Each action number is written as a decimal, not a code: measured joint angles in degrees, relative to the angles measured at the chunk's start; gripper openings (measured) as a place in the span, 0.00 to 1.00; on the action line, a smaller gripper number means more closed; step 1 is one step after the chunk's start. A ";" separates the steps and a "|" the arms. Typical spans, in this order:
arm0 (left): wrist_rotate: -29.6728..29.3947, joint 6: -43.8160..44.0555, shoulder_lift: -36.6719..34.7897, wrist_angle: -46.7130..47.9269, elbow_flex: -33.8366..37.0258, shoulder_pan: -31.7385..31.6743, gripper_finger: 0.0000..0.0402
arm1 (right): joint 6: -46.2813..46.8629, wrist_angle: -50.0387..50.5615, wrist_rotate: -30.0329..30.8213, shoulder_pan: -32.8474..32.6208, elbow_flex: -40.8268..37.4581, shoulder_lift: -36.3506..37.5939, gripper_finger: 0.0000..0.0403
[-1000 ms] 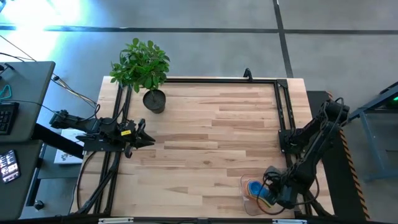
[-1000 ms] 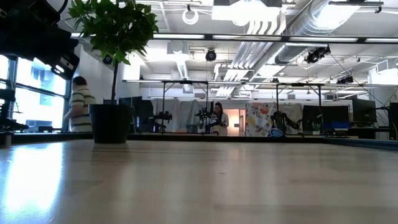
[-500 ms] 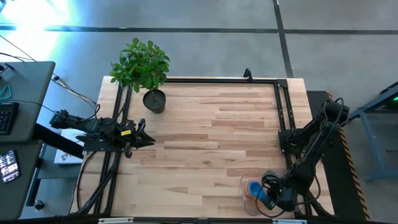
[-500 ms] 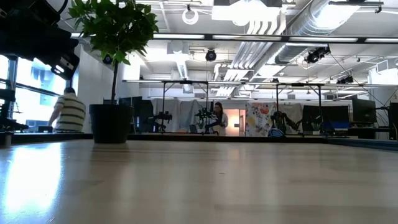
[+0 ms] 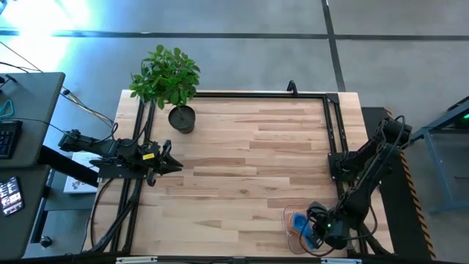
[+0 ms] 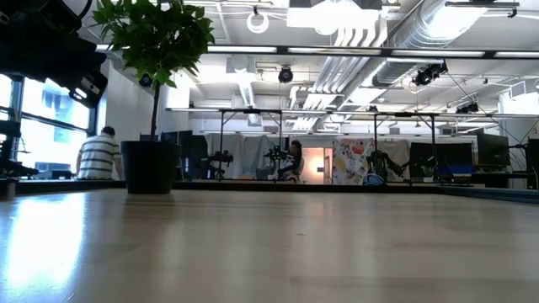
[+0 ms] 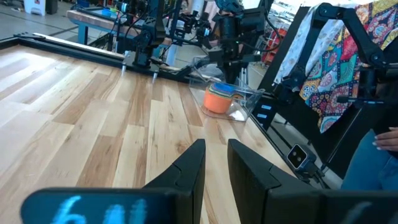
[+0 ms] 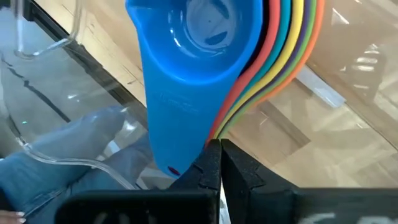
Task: Nest measuring cups in basket
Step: Put the stacked measuring cups into the transparent bin, then return to Home Position
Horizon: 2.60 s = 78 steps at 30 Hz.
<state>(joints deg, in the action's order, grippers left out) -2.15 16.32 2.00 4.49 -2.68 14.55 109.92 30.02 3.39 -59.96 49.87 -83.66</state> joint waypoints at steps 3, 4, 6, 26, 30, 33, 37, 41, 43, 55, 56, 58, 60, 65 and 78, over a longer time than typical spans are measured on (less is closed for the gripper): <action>0.00 0.01 0.00 -0.02 0.00 0.01 0.14 | -0.03 -0.28 0.58 0.00 0.00 0.00 0.00; 0.00 0.00 -0.01 0.00 0.00 0.01 0.14 | 0.06 -0.22 0.58 0.00 0.00 0.00 0.00; 0.00 0.01 -0.02 -0.02 0.00 0.02 0.14 | 0.56 0.15 0.58 0.00 0.00 0.06 0.00; 0.00 0.00 0.00 -0.02 0.00 0.02 0.14 | -35.55 0.38 25.38 4.88 0.00 17.44 0.00; 0.00 0.00 0.00 -0.02 0.00 0.02 0.14 | -51.31 -4.09 24.07 9.68 0.00 19.92 0.00; 0.00 0.01 -0.01 -0.02 0.00 0.01 0.14 | -63.56 -7.96 20.52 14.51 0.00 21.36 0.00; 0.00 0.02 -0.02 0.00 0.00 0.00 0.14 | -76.83 -9.53 16.91 21.72 0.00 23.71 0.00; 0.00 0.01 -0.01 -0.02 0.00 0.02 0.14 | -85.90 -9.29 13.27 28.58 0.00 26.67 0.00; 0.00 0.01 0.00 -0.01 0.00 0.02 0.14 | -89.81 -9.33 10.67 31.61 0.00 28.12 0.00; 0.00 0.01 0.00 -0.02 0.00 0.00 0.14 | -100.30 -17.71 -3.69 43.47 -6.58 31.07 0.00; 0.00 0.00 -0.02 -0.02 0.00 0.00 0.14 | -98.75 -21.07 -5.60 44.82 -9.37 31.76 0.00; 0.00 0.00 0.00 -0.02 0.00 0.00 0.14 | -95.04 -27.24 -9.18 46.86 -14.58 33.56 0.00; 0.00 0.00 0.00 0.00 0.00 0.00 0.14 | -92.56 -32.43 -11.01 47.99 -19.44 35.46 0.00; 0.00 0.02 -0.02 -0.02 0.00 0.01 0.14 | -92.26 -43.14 -9.67 48.81 -28.62 40.46 0.00; 0.00 0.00 0.00 0.00 0.00 0.01 0.14 | -90.54 -51.67 -8.40 51.85 -42.67 50.98 0.00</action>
<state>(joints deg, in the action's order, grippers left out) -2.15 16.32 2.00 4.49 -2.68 14.56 19.38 -21.65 -5.02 -8.12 7.20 -32.67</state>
